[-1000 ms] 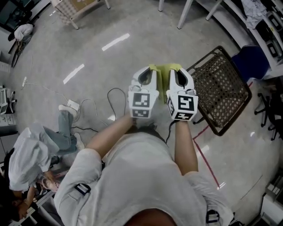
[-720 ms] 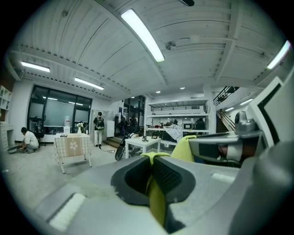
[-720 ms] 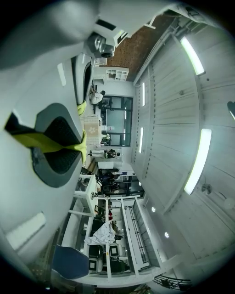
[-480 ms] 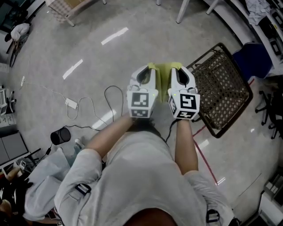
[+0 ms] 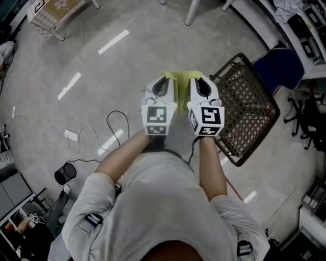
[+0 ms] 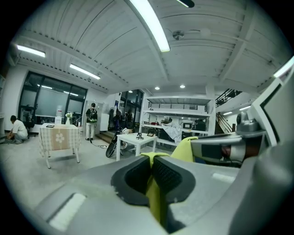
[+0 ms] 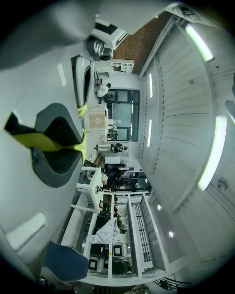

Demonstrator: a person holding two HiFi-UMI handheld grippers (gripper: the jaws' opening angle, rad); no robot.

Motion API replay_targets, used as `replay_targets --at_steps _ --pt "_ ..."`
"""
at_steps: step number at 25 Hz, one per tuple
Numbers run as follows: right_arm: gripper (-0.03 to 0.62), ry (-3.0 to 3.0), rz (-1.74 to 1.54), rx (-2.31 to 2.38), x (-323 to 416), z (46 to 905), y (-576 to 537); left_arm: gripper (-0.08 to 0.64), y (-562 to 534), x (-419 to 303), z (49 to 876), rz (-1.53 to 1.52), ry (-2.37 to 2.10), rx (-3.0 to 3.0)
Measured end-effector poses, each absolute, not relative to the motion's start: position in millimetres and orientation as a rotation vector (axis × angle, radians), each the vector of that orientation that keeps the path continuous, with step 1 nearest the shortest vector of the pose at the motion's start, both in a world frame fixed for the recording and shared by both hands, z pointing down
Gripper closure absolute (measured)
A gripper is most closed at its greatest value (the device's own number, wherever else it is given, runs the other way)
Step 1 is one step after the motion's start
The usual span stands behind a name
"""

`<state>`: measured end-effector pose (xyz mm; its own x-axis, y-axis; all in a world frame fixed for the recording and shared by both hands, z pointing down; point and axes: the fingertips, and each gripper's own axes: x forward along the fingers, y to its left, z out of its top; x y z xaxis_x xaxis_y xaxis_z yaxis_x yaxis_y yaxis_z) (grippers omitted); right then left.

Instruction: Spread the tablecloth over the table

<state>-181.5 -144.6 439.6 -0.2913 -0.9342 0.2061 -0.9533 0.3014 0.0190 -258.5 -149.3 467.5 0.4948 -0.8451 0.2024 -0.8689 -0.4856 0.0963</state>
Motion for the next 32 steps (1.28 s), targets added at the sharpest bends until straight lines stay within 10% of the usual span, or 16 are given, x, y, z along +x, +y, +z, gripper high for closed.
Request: replay_targets --at_steps 32 --pt "0.583 -2.298 0.461 1.873 63.1 494.9 -276.6 0.535 -284.8 -15.2 515.1 0.462 -1.272 2.56"
